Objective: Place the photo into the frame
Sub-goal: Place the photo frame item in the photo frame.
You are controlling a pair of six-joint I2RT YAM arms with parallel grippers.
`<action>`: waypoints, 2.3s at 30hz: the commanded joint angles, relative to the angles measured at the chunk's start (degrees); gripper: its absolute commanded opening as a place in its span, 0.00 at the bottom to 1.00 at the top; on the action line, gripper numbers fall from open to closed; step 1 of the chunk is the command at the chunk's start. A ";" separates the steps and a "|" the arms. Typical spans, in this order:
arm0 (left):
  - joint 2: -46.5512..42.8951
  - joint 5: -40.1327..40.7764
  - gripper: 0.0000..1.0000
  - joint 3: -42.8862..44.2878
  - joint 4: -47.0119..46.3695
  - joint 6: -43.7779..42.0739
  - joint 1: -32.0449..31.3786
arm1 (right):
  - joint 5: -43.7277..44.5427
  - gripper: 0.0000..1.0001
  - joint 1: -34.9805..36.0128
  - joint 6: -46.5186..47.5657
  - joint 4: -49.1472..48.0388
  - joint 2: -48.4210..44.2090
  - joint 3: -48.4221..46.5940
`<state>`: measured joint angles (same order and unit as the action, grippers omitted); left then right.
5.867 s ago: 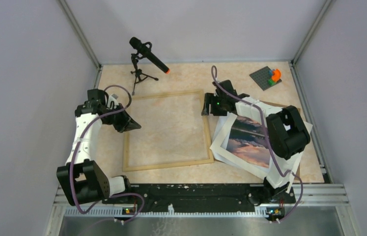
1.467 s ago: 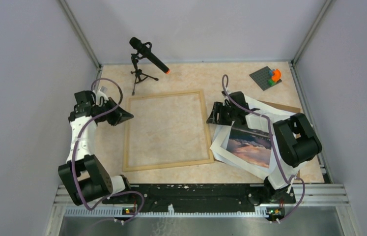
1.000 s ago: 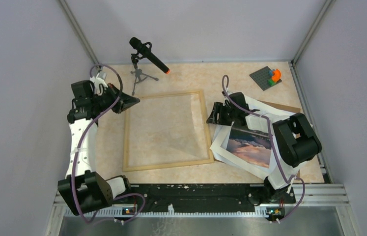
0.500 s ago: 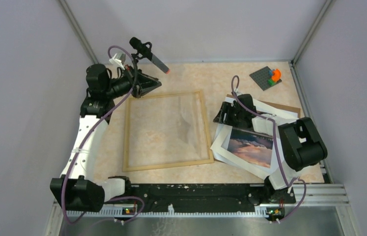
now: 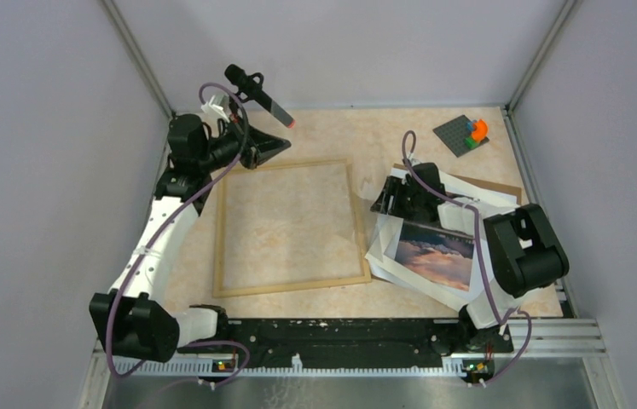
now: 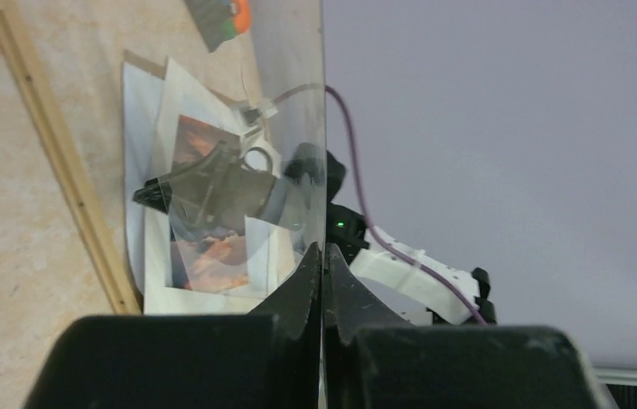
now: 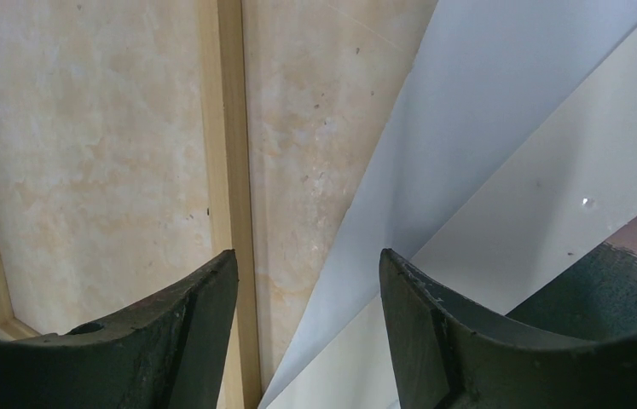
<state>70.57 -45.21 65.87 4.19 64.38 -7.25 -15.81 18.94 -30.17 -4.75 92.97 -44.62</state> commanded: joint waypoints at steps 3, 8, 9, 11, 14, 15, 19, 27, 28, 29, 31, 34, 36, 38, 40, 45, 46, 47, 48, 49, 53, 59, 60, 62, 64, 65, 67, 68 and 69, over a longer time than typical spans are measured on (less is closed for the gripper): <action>-5.75 3.53 0.00 -16.10 -0.98 -7.95 3.35 | 1.30 0.61 -2.17 -1.18 -0.97 -3.47 0.88; -10.43 2.32 0.00 -25.25 1.25 -14.09 11.51 | 0.51 0.61 -3.29 -1.77 -2.04 -3.69 1.74; -10.85 2.00 0.00 -25.74 2.65 -15.59 13.03 | 0.09 0.61 -3.29 -1.79 -2.28 -3.62 1.81; -11.41 2.20 0.00 -25.82 5.95 -19.18 15.52 | -0.70 0.61 -3.29 -1.78 -2.62 -3.39 1.79; -11.40 4.44 0.00 -25.45 11.57 -24.24 17.11 | -0.88 0.61 -3.28 -1.69 -3.10 -3.31 1.90; -11.04 4.01 0.00 -25.78 12.05 -25.44 17.55 | -0.93 0.61 -3.28 -1.67 -3.15 -3.25 1.91; -8.96 3.00 0.00 -27.28 12.78 -28.90 18.48 | -2.11 0.61 -3.29 -1.59 -3.92 -2.56 1.92; -6.46 5.53 0.00 -24.09 17.44 -36.50 21.15 | -2.77 0.61 -3.30 -1.51 -4.54 -1.84 1.95; -5.18 5.79 0.00 -22.76 19.38 -38.34 21.43 | -2.99 0.61 -3.27 -1.53 -4.63 -1.76 1.99; -3.91 5.70 0.00 -21.66 21.02 -40.10 21.66 | -3.33 0.61 -3.29 -1.54 -4.77 -1.62 1.99; -1.19 3.48 0.00 -20.69 22.43 -42.21 21.67 | -3.80 0.61 -3.34 -1.60 -4.91 -1.42 1.89; 2.97 2.49 0.00 -19.06 26.31 -45.08 21.67 | -3.99 0.61 -3.29 -1.62 -5.08 -1.14 1.91; 3.50 0.75 0.00 -19.90 24.73 -45.14 21.70 | -4.49 0.61 -3.29 -1.61 -5.38 -0.99 1.91; 3.21 -1.87 0.00 -20.34 22.28 -44.33 21.68 | -4.83 0.61 -3.29 -1.76 -5.53 -0.78 1.99; 2.48 -1.96 0.00 -20.35 20.61 -43.80 21.71 | -4.80 0.61 -3.29 -1.65 -5.53 -0.83 1.99; 2.34 1.47 0.00 -17.84 22.31 -45.81 21.66 | -4.84 0.61 -3.29 -1.57 -5.62 -0.74 1.99; 2.13 2.51 0.00 -17.47 22.68 -46.28 21.66 | -4.88 0.61 -3.29 -1.60 -5.68 -0.68 1.98; 1.97 3.52 0.00 -17.30 22.95 -46.54 21.69 | -4.97 0.61 -3.29 -1.65 -5.70 -0.54 1.99; 1.79 4.50 0.00 -17.18 23.17 -46.61 21.66 | -5.08 0.61 -3.31 -1.62 -5.77 -0.52 1.98; 1.67 5.34 0.00 -17.18 23.30 -46.62 21.68 | -5.22 0.61 -3.30 -1.65 -5.86 -0.37 1.99; 1.98 5.68 0.00 -17.02 22.98 -46.50 21.66 | -5.58 0.61 -3.29 -1.84 -5.97 0.08 1.90; 1.72 6.02 0.00 -16.82 22.33 -46.45 21.67 | -5.53 0.61 -3.25 -1.86 -5.97 -0.05 1.91; 1.91 5.43 0.00 -16.87 22.17 -46.37 21.69 | -5.62 0.61 -3.29 -1.81 -5.97 -0.07 1.91; 2.09 4.79 0.00 -16.90 21.91 -46.28 21.69 | -5.63 0.61 -3.34 -1.80 -5.97 0.00 1.91; 1.69 5.46 0.00 -16.66 21.70 -46.48 21.70 | -5.66 0.61 -3.34 -1.85 -6.06 0.01 1.98; 1.54 5.57 0.00 -16.46 21.66 -46.53 21.69 | -5.68 0.61 -3.30 -1.80 -6.02 -0.01 1.99; 1.71 5.07 0.00 -15.91 21.48 -46.39 21.71 | -5.72 0.61 -3.28 -1.81 -6.11 0.00 1.99; 1.89 5.09 0.00 -15.65 21.62 -46.37 21.66 | -5.75 0.61 -3.29 -1.81 -6.14 0.06 1.99; 1.98 5.50 0.00 -15.25 22.02 -46.52 21.67 | -5.74 0.61 -3.29 -1.89 -6.14 0.05 1.99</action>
<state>73.97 -39.55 47.24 27.59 19.22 14.22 -20.91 15.94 -31.81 -8.23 92.51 -42.76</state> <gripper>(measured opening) 0.004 0.610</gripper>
